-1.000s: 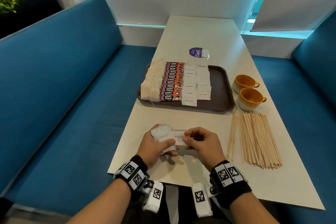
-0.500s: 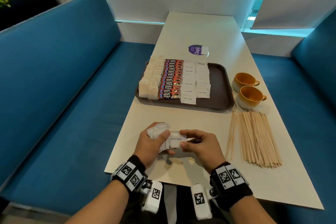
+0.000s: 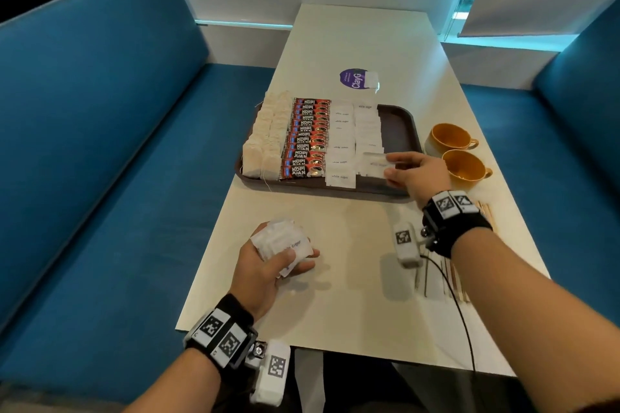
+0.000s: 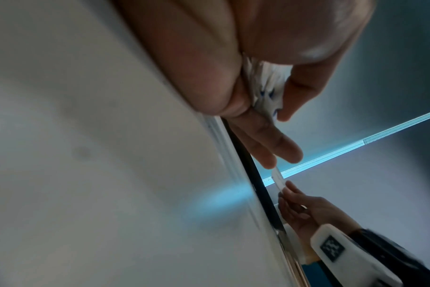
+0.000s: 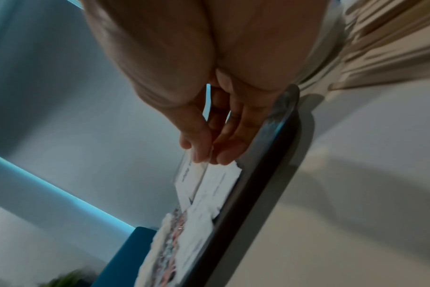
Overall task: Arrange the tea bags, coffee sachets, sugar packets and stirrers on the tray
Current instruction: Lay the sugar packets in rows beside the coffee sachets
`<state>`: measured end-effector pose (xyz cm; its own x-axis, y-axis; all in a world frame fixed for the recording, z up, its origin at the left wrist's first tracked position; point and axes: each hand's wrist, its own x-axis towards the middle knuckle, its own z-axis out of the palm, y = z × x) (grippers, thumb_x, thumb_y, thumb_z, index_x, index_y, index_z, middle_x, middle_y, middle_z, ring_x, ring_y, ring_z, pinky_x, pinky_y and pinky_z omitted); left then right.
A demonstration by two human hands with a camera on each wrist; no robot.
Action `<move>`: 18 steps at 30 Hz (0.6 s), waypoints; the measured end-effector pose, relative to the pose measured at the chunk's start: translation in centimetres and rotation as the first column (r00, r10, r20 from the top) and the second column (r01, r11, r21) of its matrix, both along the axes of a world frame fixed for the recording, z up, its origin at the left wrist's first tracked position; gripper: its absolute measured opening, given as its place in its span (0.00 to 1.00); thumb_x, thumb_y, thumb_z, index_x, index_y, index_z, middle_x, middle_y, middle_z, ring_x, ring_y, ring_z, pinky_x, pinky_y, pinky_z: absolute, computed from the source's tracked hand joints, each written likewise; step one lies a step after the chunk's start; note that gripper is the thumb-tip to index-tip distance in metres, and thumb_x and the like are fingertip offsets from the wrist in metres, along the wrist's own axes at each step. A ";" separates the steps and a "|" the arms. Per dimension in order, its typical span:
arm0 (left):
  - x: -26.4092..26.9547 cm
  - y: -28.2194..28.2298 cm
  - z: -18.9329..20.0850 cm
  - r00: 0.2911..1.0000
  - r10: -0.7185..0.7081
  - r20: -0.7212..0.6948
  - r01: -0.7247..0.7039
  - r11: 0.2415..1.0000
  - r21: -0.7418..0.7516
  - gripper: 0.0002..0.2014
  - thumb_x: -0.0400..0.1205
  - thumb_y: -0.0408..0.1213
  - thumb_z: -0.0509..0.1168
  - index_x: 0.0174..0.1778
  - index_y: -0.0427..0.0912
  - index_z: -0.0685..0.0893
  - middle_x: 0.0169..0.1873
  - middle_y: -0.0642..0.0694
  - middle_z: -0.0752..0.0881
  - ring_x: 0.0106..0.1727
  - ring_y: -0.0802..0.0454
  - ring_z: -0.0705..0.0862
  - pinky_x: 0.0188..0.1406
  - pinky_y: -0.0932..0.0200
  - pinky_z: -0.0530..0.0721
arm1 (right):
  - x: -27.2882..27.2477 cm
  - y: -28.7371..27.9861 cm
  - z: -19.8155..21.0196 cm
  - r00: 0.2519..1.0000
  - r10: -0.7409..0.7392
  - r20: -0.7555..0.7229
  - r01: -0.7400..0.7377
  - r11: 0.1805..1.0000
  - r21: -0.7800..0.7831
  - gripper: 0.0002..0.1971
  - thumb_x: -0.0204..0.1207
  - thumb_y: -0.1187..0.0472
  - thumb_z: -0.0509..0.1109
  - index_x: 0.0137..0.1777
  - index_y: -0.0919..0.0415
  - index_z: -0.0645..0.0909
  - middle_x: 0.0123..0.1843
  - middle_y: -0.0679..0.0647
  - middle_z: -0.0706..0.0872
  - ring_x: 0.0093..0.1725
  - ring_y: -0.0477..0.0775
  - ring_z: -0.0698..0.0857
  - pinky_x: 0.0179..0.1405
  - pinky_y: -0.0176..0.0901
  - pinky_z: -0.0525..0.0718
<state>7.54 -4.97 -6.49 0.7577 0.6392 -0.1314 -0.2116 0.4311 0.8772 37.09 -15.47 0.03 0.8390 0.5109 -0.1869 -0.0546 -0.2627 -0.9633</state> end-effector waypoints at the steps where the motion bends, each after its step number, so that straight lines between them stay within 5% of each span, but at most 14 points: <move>1: 0.0 0.0 -0.1 1.000 0.005 -0.005 -0.005 1.000 0.007 0.25 0.77 0.26 0.70 0.71 0.37 0.77 0.58 0.23 0.85 0.58 0.21 0.88 0.53 0.36 0.91 | 0.9 0.4 -0.3 1.000 0.003 0.000 -0.003 0.999 -0.047 0.13 0.74 0.71 0.80 0.54 0.55 0.92 0.54 0.54 0.90 0.52 0.54 0.92 0.50 0.45 0.93; 4: 0.1 -0.1 -0.2 1.000 0.002 -0.011 -0.002 1.000 0.006 0.25 0.77 0.26 0.72 0.71 0.37 0.78 0.60 0.21 0.84 0.59 0.21 0.88 0.55 0.34 0.90 | 2.2 1.6 -1.1 0.998 0.050 0.036 -0.041 0.979 -0.199 0.12 0.73 0.66 0.82 0.53 0.50 0.92 0.55 0.51 0.91 0.49 0.52 0.93 0.52 0.45 0.93; 9: 0.1 0.1 -0.7 0.999 0.022 -0.025 -0.022 1.000 0.001 0.24 0.78 0.25 0.73 0.70 0.40 0.80 0.64 0.22 0.82 0.61 0.18 0.86 0.56 0.31 0.88 | 2.5 3.5 -1.9 0.992 0.083 0.094 -0.047 0.943 -0.331 0.13 0.72 0.67 0.83 0.53 0.53 0.92 0.48 0.50 0.91 0.41 0.48 0.90 0.38 0.34 0.86; 18: 0.2 0.1 -0.6 0.999 0.014 -0.042 -0.014 1.000 -0.001 0.25 0.77 0.24 0.73 0.70 0.40 0.79 0.63 0.23 0.83 0.59 0.18 0.86 0.56 0.30 0.88 | 3.3 4.5 -2.3 0.962 0.141 0.233 -0.006 0.868 -0.497 0.12 0.68 0.60 0.87 0.48 0.47 0.92 0.55 0.49 0.88 0.53 0.52 0.87 0.58 0.47 0.89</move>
<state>7.70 -4.88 -7.14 0.7427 0.6493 -0.1637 -0.1806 0.4296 0.8848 40.40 -10.95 -2.26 0.8549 0.4725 -0.2141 0.2117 -0.6946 -0.6876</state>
